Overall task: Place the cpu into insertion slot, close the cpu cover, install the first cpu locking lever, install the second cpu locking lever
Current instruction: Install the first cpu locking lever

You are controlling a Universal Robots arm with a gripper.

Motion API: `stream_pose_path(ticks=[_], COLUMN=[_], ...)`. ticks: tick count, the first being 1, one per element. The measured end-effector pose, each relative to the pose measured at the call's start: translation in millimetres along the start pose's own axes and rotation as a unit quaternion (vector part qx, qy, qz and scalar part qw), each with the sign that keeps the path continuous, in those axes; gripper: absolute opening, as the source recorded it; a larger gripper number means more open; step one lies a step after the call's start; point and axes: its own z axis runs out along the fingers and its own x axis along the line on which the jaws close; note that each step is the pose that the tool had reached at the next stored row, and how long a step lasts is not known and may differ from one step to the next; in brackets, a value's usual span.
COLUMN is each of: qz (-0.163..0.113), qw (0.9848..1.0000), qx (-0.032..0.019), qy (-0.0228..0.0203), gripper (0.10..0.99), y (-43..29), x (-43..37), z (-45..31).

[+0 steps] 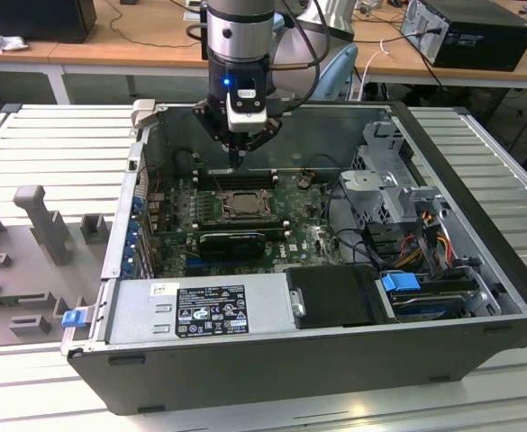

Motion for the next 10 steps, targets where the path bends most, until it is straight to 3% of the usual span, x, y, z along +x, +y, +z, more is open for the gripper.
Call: stream_pose_path(ticks=[10], qz=[-0.051], qw=[0.9987], qx=[0.0011], qy=[0.0016], gripper=[0.106], y=[0.0], x=[0.0], z=[0.0])
